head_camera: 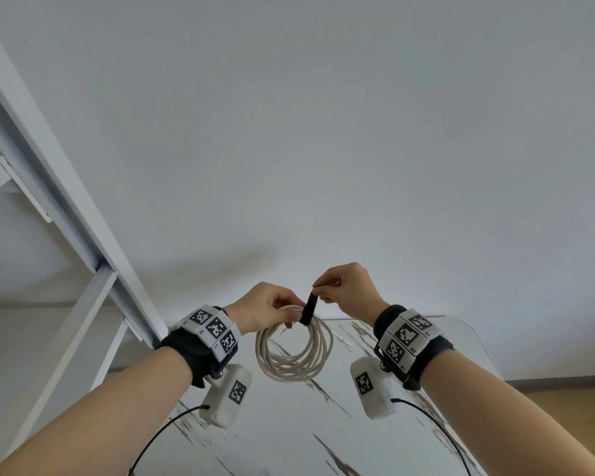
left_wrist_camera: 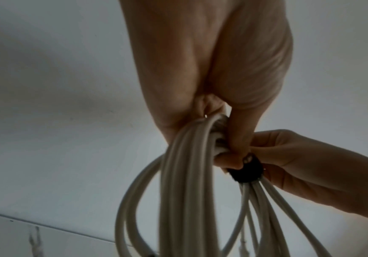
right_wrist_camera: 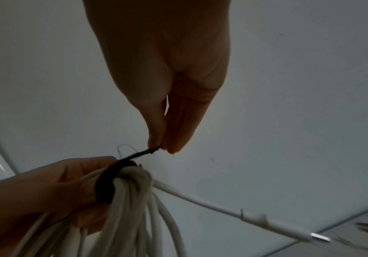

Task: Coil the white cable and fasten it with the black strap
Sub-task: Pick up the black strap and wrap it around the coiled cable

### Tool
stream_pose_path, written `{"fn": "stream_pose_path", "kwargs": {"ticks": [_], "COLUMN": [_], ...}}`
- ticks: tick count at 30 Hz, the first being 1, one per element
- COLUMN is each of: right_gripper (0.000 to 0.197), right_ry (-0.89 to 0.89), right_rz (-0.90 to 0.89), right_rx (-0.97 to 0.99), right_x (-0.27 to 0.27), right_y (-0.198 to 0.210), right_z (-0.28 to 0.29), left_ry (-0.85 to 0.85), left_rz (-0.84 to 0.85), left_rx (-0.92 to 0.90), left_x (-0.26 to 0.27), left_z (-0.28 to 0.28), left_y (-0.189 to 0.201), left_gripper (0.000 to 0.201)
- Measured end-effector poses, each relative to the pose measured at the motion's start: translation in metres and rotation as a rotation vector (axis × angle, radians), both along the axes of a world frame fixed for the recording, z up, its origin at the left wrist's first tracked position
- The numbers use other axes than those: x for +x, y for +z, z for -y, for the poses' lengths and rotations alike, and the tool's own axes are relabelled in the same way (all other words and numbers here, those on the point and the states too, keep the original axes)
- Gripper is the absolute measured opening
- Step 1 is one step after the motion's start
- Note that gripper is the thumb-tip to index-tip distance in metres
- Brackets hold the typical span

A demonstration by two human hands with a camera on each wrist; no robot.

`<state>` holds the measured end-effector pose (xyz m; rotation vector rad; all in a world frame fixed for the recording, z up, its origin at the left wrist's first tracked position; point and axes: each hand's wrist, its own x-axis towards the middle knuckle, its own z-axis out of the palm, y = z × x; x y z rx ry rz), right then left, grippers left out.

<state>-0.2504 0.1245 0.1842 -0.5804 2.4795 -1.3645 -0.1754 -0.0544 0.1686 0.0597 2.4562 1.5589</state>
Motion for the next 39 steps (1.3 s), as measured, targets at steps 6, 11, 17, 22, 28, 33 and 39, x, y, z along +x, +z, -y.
{"fn": "stream_pose_path", "kwargs": {"ticks": [6,11,17,22,28,33,39], "right_gripper": [0.002,0.001,0.003,0.002,0.013,0.017,0.021], "right_ry": [0.038,0.099,0.156,0.136,0.111,0.146,0.264], "right_rz": [0.038,0.003,-0.009,-0.061,-0.081,0.016,0.079], "right_rx": [0.056,0.119,0.166,0.183,0.191,0.086,0.069], "right_x": [-0.001,-0.002,0.001,0.004,0.002,0.003,0.013], "right_y": [-0.005,-0.006,-0.007,-0.010,-0.006,0.006,0.008], "right_z": [-0.001,0.000,0.000,0.001,0.002,-0.003,-0.010], "left_ry": [0.003,-0.057,-0.056,-0.052,0.013,0.082,0.146], "left_rz": [-0.011,0.025,0.036,0.014,0.016,0.004,0.000], "left_rx": [0.125,0.037,-0.042,-0.066,-0.084,-0.056,0.002], "left_x": [0.004,0.005,0.007,0.008,0.005,0.002,0.000], "left_z": [-0.004,-0.004,-0.010,-0.014,-0.019,-0.015,-0.008], "left_y": [0.002,0.004,0.002,0.001,0.001,0.000,-0.004], "left_gripper": [0.016,0.032,0.034,0.023,0.021,0.008,0.015]}}
